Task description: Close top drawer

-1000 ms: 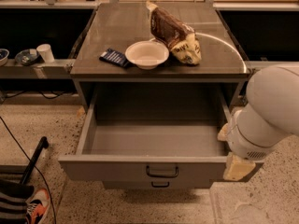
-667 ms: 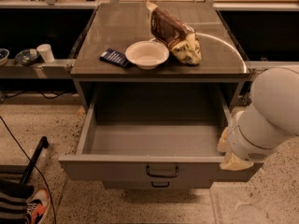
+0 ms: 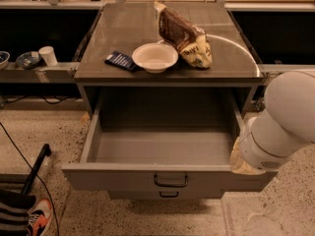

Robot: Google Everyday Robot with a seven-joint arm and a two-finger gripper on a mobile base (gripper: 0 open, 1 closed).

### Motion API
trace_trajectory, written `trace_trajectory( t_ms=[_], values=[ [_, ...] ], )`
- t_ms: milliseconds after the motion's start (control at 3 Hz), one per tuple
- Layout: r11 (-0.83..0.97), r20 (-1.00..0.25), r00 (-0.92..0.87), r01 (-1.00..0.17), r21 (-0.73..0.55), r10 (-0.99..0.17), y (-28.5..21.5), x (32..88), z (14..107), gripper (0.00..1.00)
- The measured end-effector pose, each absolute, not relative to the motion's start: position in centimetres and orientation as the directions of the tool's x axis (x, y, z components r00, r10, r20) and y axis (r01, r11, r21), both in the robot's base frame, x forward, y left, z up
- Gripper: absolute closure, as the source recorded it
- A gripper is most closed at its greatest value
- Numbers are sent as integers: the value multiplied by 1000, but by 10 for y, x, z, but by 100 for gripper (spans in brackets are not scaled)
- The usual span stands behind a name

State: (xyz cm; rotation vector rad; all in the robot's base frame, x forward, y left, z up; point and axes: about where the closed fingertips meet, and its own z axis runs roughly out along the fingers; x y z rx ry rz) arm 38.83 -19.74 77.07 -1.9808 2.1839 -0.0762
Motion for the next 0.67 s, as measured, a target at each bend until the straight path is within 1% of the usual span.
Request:
trace_trajectory(
  t_ms=[333, 667],
  values=[
    [111, -125, -87, -973, -202, -988, -198, 388, 765, 100],
    [108, -123, -76, -954, -281, -990, -201, 392, 749, 100]
  ],
)
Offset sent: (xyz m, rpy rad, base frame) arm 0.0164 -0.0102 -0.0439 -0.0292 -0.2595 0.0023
